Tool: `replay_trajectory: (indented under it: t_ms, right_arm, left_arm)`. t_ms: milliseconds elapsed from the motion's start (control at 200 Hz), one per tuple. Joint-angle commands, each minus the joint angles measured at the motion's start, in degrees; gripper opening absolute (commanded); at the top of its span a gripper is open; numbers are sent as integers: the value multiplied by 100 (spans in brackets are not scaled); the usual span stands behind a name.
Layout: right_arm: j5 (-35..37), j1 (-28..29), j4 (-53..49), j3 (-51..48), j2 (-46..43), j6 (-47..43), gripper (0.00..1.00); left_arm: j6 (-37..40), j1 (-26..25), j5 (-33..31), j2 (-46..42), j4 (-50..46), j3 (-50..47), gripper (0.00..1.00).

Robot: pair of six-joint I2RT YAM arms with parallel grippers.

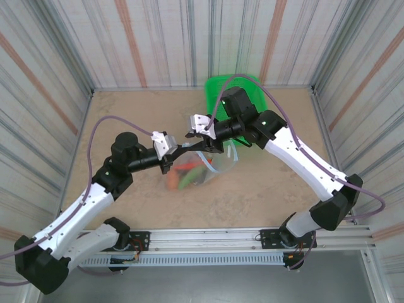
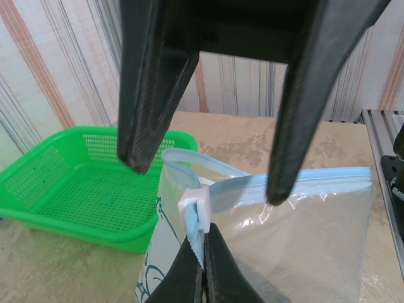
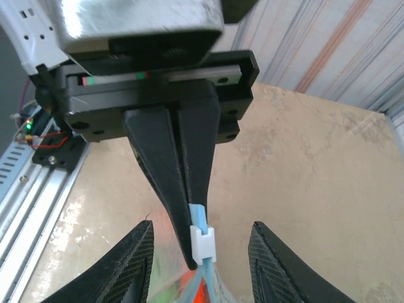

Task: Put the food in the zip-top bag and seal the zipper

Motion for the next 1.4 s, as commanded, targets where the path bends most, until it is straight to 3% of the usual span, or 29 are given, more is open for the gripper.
replay_trajectory:
  t_ms: [0,160,311,376,461,626,716,887,1398]
  right_arm:
    - [-21,28,-212,165,211,153,40]
    - [-37,16,-412,254,360,118,30]
    - [-115,7,-448,281,363,90,10]
    - [-153,-4,-444,280,326,105,10]
    - [-164,-6,-393,248,254,166,20]
    - [-209,-12,-330,249,220,234,22]
    - [-235,-9,-346,289,276,262,18]
    - [-258,-15,-382,324,319,252,0]
    - [590,-176,-72,-333,-122,461,0]
  left_arm:
    - [144,-29,18,-143,170,-64,0]
    - [181,-31,-33,-169,170,-73,0]
    - [190,-39,-85,-176,170,-90,0]
    - [198,-35,-125,-174,161,-88,0]
    - [207,-32,-133,-165,161,-82,0]
    - [191,-35,-116,-132,172,-73,0]
    - [188,-36,-99,-138,171,-64,0]
    - [233,-50,-145,-157,126,-77,0]
    - [-6,64,-896,-645,598,-337,0]
